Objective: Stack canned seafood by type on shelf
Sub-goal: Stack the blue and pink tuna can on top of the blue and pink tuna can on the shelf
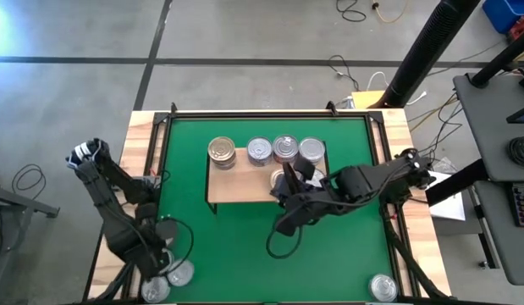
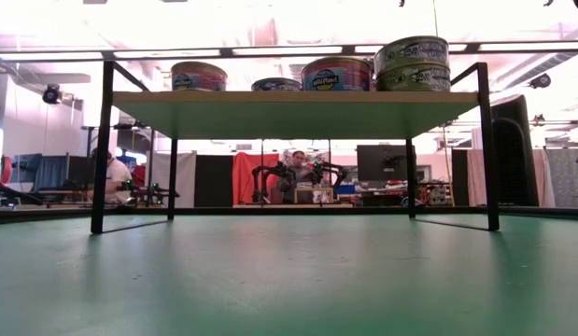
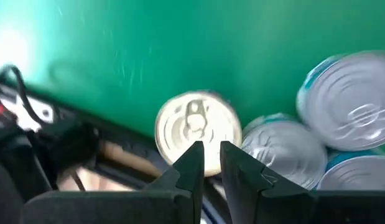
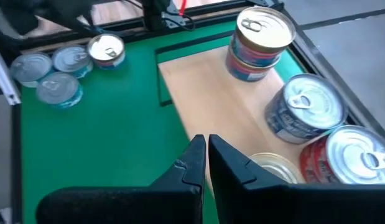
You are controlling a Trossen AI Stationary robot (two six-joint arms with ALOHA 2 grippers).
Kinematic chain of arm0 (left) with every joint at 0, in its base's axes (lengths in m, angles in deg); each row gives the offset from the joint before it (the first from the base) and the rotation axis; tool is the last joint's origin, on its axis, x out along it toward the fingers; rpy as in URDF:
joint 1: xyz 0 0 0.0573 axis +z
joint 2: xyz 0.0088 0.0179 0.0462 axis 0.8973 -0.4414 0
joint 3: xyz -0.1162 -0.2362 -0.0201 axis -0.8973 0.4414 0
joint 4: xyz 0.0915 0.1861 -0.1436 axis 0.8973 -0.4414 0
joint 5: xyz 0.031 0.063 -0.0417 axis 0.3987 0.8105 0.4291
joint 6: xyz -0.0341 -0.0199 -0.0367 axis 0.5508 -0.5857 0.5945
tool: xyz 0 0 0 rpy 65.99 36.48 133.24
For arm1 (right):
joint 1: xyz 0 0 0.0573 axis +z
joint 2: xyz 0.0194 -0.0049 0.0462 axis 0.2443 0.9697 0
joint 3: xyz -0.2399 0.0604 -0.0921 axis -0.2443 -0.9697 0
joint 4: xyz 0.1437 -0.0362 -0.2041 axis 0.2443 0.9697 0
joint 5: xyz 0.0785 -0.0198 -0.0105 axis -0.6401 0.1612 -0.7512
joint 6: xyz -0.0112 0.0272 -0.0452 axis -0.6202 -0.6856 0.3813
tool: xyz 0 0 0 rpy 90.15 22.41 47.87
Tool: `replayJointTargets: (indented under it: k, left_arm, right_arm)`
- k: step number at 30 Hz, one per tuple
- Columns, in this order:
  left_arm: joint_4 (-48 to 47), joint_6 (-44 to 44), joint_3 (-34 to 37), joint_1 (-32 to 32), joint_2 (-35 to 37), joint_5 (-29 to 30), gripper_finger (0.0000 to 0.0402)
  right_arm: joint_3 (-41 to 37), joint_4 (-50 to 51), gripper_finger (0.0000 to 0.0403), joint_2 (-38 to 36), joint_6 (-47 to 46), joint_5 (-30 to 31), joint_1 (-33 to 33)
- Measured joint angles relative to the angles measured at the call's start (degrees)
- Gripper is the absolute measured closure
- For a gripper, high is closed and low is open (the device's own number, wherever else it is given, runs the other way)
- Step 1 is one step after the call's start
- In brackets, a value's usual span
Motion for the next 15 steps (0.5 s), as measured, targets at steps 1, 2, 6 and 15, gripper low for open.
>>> replayJointTargets:
  k: [1, 2, 6, 15]
  left_arm:
    - [0.94, -0.08, 1.52, 0.58, 0.07, -1.74, 0.0364]
    - [1.56, -0.16, 3.16, 1.04, 0.08, -3.25, 0.0364]
    - [6.05, -0.71, 10.34, 2.28, 0.09, -8.36, 0.0364]
    - [15.45, 4.82, 21.75, 2.97, 0.08, -11.04, 0.0365]
  right_arm:
    - [0.00, -0.16, 0.0390, 0.00, -0.53, -0.01, 0.34]
    - [0.00, -0.41, 0.0390, 0.00, -0.85, 0.03, 0.75]
    - [0.00, -0.70, 0.0390, 0.00, -3.17, 0.17, 2.46]
    - [0.00, -0.66, 0.0390, 0.00, -6.79, 4.60, 5.96]
